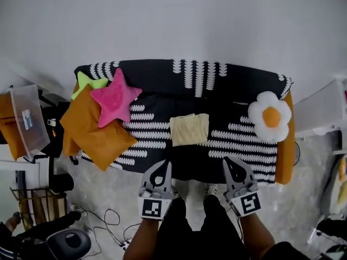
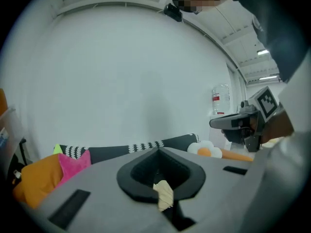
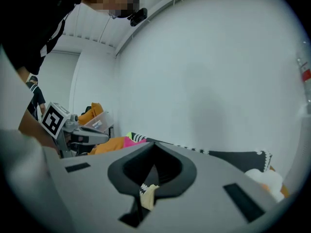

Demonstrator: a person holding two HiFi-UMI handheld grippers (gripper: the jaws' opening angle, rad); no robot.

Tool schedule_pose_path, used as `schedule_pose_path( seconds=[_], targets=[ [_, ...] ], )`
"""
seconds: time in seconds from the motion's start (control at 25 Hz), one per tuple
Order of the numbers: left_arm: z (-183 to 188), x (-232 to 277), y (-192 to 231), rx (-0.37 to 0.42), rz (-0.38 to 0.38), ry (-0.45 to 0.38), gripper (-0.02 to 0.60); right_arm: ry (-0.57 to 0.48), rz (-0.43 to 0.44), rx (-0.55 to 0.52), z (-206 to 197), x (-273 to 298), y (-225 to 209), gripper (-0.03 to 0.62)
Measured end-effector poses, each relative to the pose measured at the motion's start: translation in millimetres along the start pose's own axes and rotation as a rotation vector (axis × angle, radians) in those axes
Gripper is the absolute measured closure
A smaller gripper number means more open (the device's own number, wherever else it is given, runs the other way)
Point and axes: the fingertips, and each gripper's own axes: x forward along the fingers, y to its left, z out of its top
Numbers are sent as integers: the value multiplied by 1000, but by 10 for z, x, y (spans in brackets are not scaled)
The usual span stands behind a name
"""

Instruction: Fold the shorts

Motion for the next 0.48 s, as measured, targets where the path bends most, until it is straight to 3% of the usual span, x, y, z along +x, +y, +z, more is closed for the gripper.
schedule_pose_path(
  seconds=[0.28,0.48],
  targets=[
    [635,-196,-105,-6,23,-50,581,-18,1,-75,764,-197,63,595],
    [1019,-287,-178,33,-6,-96,581,-73,10,-109,1129,-284,158,595]
  ],
)
